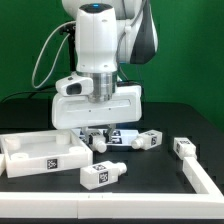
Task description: Assemble one leg
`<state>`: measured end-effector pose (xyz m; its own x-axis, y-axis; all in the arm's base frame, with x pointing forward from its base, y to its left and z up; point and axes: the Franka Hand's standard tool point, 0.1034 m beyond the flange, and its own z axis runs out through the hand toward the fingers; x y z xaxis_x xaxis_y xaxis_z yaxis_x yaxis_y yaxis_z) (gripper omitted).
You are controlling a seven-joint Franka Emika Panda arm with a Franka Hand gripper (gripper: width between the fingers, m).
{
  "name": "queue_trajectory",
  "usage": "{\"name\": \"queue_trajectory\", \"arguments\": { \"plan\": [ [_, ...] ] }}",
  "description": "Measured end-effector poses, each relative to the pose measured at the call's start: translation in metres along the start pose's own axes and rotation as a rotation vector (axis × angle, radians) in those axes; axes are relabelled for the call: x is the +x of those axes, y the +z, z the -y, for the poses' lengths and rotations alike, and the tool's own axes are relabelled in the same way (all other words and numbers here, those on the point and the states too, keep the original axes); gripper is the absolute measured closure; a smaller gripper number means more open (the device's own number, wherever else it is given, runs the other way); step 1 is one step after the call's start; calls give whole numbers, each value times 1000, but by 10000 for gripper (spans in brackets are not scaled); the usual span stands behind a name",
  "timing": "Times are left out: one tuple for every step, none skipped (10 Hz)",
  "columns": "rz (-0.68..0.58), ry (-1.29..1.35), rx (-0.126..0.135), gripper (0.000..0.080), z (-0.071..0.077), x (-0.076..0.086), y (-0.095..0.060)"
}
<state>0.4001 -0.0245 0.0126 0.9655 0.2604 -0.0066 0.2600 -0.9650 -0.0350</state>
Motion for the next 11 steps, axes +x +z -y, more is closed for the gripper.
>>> {"name": "queue_trajectory", "arguments": {
  "plan": [
    [16,32,11,421,8,8,-12],
    [13,40,17,249,15,26,-34],
    [9,50,23,249,17,46,-50],
    [5,47,28,166,17,70,-60],
    [-18,18,27,154,16,94,-64],
    [-44,-77,20,154,16,107,-63],
    [-42,-76,21,151,16,106,-62],
    [-42,-83,20,150,16,106,-62],
    [-42,-92,20,150,16,106,-62],
    [-43,-91,19,150,15,107,-62],
    [-50,-94,13,150,9,116,-64]
  ]
}}
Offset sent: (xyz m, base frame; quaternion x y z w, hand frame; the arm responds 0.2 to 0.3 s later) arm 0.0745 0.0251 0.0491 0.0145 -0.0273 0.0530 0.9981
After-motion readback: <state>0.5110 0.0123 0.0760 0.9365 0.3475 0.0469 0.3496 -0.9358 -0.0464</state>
